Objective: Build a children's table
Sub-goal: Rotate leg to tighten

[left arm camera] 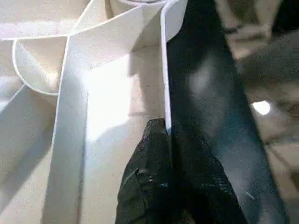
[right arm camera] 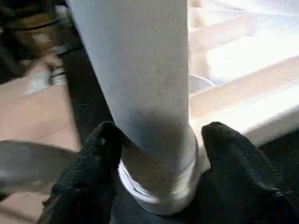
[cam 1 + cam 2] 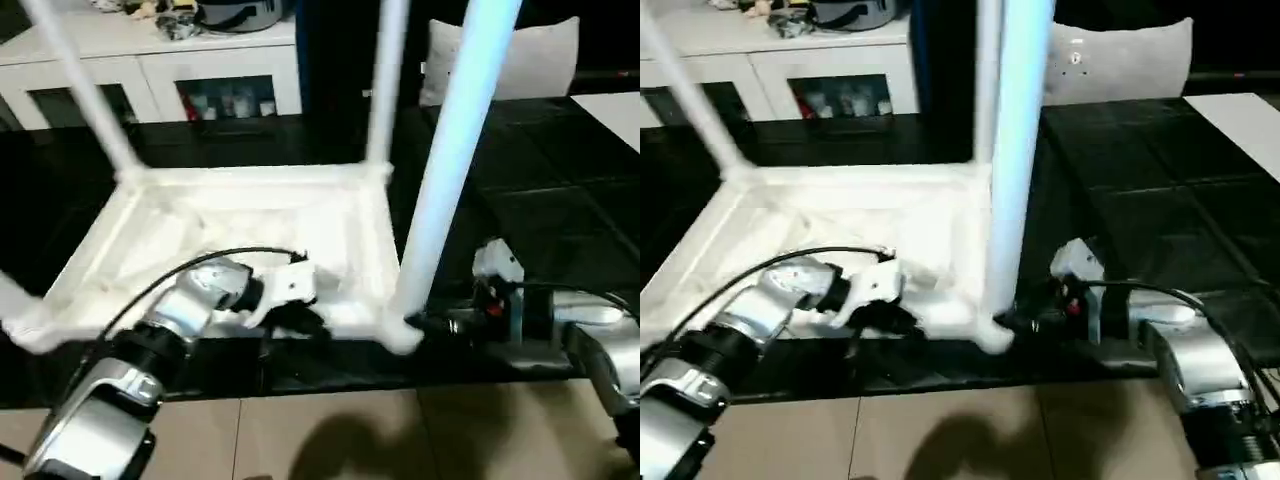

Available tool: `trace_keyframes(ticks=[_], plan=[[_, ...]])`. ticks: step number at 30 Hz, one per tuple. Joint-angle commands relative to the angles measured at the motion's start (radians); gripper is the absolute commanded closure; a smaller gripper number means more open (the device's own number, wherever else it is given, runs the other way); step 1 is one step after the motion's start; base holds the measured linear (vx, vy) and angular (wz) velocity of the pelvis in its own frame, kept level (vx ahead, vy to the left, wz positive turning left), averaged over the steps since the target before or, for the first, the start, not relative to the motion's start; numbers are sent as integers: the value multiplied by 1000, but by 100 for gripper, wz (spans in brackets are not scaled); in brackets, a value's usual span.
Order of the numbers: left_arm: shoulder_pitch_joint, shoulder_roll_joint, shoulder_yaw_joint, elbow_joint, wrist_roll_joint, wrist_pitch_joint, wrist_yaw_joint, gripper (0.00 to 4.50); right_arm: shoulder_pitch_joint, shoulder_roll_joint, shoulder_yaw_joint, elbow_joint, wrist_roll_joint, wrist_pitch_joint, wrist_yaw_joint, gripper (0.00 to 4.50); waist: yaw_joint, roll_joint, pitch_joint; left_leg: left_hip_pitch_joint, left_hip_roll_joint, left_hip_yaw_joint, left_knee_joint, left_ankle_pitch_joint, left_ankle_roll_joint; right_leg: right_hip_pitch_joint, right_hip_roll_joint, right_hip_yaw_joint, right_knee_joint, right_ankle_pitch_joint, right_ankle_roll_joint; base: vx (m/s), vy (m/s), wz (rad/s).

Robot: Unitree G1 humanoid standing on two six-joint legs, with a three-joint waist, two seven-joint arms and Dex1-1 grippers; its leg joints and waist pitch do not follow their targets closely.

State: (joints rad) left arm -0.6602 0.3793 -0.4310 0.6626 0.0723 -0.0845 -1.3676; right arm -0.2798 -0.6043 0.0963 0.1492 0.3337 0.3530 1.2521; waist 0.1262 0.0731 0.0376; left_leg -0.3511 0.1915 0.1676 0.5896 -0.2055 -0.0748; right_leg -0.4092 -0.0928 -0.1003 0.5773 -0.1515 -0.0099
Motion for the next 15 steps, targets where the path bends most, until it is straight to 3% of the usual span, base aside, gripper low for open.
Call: trace_keyframes(ticks=[1,10,15], plan=[[2,5,-52,-9,26,-21,-48,450,-10,-13,14,-31,22,13,33,197,1,-26,-60,-7,36,-2,-64,-150,100,61,-59,45,-66,-342,-179,0,0,0],[-5,-1,-53,1,30,-48,-67,450,-17,6,44,-22,48,32,92,254,14,-24,-63,-6,34,-3,-63,-132,84,61,-59,45,-64,-339,-167,0,0,0],[-6,-19,-30,7,8,-19,-44,450,-2,15,28,-41,77,59,82,255,15,-23,-63,-5,34,-2,-63,-138,83,61,-58,45,-65,-335,-172,0,0,0]])
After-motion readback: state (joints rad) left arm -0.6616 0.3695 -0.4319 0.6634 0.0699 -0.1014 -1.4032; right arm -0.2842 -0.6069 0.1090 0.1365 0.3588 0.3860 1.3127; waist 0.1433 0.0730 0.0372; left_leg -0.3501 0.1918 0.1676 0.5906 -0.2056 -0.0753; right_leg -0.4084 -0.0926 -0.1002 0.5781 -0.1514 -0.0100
